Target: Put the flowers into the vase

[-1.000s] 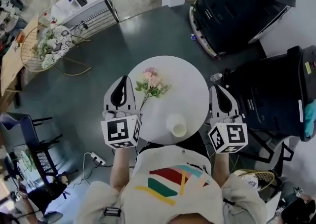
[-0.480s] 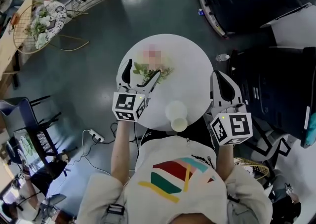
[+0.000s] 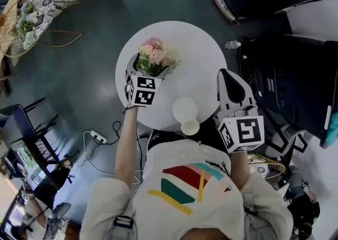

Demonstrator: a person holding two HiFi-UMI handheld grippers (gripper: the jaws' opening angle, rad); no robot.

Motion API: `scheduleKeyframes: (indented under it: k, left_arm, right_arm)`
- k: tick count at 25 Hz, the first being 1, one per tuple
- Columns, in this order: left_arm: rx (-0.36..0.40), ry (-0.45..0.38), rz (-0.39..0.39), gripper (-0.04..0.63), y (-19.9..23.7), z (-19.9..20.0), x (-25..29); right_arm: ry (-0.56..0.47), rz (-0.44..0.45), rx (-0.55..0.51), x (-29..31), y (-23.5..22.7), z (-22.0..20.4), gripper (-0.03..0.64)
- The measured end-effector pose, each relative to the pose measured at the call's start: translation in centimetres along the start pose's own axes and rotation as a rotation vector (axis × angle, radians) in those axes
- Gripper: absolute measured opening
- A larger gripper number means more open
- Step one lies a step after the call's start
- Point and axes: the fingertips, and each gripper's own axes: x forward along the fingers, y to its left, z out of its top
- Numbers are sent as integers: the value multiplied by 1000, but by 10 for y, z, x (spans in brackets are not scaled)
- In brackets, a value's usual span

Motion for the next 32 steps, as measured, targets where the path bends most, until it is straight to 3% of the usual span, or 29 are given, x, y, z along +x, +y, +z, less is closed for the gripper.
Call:
scheduleKeyframes:
  k: [2,6,21,27,32]
  left_arm:
    - [-52,51,6,514,4,-7,4]
    - [-85,94,31,514,9,-15,15]
    - [-168,113,191,534,15,-24,25]
    - [-185,141,173,546,14,-28,32]
    - [-260,194,113,546,9,-36,39]
  right_arm:
    - [7,0,-16,0,3,-2,3]
    - [15,-1,-14,0,5,-7,3]
    - [45,-38,8,-8,5,-24,3]
    - [42,-35,14,-7,9,-26,3]
    - [52,-34,5,-9,13,-28,3]
